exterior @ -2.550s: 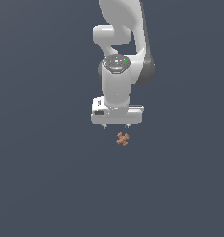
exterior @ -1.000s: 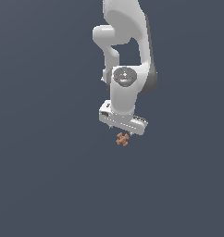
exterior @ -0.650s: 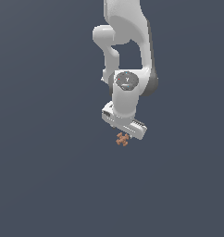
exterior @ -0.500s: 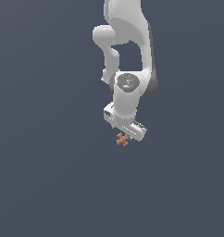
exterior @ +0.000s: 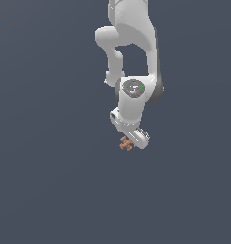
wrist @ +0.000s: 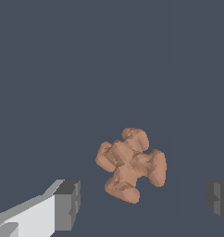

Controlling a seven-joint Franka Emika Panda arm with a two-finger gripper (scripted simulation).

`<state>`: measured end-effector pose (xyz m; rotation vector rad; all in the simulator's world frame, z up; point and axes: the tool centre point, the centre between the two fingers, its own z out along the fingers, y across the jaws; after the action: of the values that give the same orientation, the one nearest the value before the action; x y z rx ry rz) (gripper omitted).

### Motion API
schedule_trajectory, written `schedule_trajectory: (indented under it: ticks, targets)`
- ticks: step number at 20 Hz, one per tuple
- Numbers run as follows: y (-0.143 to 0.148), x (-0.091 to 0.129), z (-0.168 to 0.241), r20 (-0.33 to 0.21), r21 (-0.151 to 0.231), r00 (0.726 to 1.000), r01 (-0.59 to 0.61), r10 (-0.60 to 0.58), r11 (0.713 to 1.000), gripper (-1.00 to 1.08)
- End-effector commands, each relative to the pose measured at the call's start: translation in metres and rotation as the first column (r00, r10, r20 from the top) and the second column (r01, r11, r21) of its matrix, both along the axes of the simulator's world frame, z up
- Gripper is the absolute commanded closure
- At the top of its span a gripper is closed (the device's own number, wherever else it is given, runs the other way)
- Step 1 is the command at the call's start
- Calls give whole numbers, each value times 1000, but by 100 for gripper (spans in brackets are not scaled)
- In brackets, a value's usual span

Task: Pick up the object and move it to a goal position.

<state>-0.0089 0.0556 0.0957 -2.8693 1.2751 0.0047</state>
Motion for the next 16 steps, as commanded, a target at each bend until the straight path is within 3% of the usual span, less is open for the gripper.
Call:
schedule_trajectory:
  ticks: [1, 16]
  targets:
    - [1, 0, -2, 1, -1, 1000, 27, -27, 1000, -92]
    - [1, -1, -28, 2, -3, 999, 48, -48, 999, -92]
